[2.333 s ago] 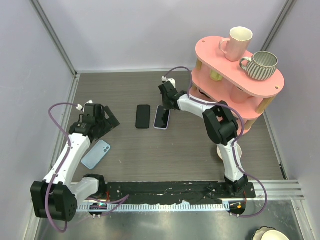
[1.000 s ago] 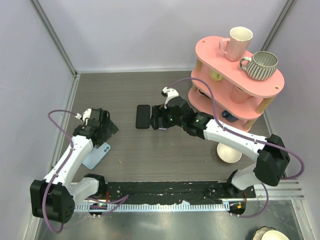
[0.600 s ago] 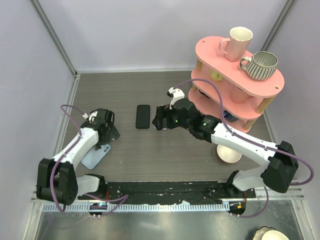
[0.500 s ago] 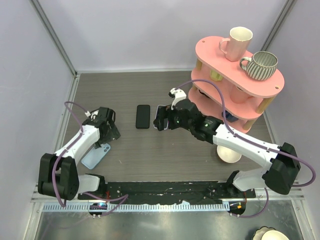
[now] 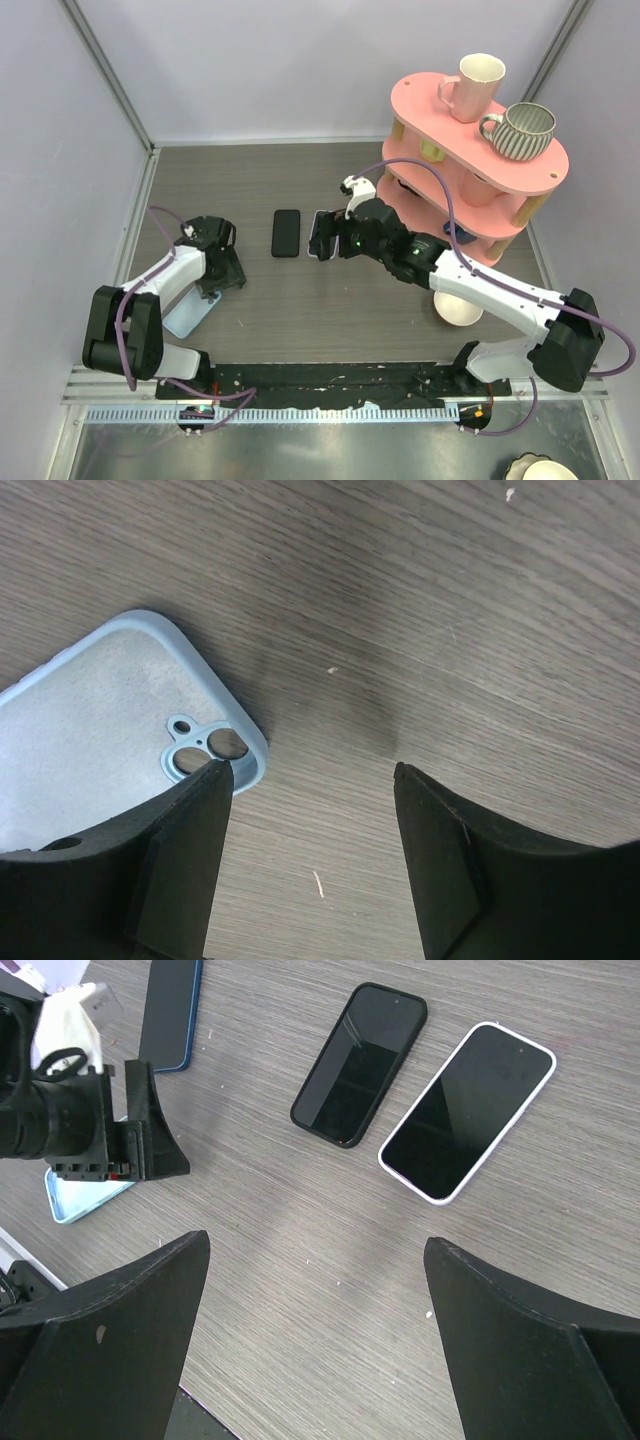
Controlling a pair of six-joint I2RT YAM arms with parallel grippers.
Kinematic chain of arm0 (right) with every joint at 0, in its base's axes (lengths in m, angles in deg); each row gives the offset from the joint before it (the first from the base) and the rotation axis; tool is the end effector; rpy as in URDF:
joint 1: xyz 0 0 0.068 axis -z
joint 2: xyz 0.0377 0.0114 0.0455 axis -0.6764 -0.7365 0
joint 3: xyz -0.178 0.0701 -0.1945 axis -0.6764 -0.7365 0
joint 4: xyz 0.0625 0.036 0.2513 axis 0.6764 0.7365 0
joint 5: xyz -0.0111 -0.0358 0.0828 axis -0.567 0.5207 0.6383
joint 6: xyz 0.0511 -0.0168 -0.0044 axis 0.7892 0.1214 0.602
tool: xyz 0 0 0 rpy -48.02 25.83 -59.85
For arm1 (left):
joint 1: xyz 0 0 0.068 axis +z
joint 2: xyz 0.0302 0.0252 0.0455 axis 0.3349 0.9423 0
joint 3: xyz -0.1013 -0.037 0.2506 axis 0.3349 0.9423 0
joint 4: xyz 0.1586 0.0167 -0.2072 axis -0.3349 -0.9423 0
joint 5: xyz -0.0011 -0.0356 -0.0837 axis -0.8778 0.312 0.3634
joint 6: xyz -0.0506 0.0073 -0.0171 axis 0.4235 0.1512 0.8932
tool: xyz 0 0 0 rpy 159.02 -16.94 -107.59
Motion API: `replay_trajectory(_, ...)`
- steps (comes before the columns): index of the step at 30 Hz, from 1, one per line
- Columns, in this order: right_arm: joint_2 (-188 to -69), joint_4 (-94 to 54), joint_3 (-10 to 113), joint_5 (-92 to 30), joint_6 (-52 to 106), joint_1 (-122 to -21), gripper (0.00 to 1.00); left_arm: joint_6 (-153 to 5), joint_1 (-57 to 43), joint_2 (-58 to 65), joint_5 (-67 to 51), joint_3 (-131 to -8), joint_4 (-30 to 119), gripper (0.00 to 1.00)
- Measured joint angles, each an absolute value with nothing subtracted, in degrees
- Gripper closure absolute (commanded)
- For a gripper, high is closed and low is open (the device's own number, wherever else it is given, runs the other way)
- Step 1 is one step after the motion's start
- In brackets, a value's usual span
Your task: Put the phone into the phone case
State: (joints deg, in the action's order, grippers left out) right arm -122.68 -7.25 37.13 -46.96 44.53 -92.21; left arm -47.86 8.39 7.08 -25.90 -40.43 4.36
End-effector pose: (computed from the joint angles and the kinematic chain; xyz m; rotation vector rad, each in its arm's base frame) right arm 0.1991 0.2263 0.3154 -0.3686 2.0851 0.6430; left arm 0.2301 -0.0395 0.1738 -0.6810 2.7303 0.0420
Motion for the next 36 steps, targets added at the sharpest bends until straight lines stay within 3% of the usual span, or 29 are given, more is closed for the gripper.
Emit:
replay_trajectory(3,-121.8,-7.2,37.1,-47.2,44.4,-92.2,0.06,-48.5,8.2,8.7,-25.9,-40.4,4.7,0.35)
replay_trajectory(6,-121.0,-7.3,37.1,-47.6,44.3,-92.2,0.06,-48.7,7.9,8.9,-25.9,-40.4,5.0,0.48)
replay_trajectory(11,-120.7,-7.2,37.1,-48.2,44.1,-92.2,0.04,-48.7,6.4,8.9,-23.9,-40.4,5.5,0.72)
replay_trajectory(15,-120.6,-7.3,36.5,-48.9,44.1,-92.2,0.00,-47.1,3.9,8.7,-20.9,-40.4,5.6,1.00)
replay_trajectory(28,-114.3,-6.9,31.3,-54.6,43.9,-92.2,0.02,-30.2,-2.9,8.2,-7.3,-42.2,14.6,1.00)
replay_trajectory(36,-114.0,-7.1,30.0,-55.4,44.4,-92.2,0.03,-14.4,-5.3,9.0,-6.5,-42.1,26.0,1.00)
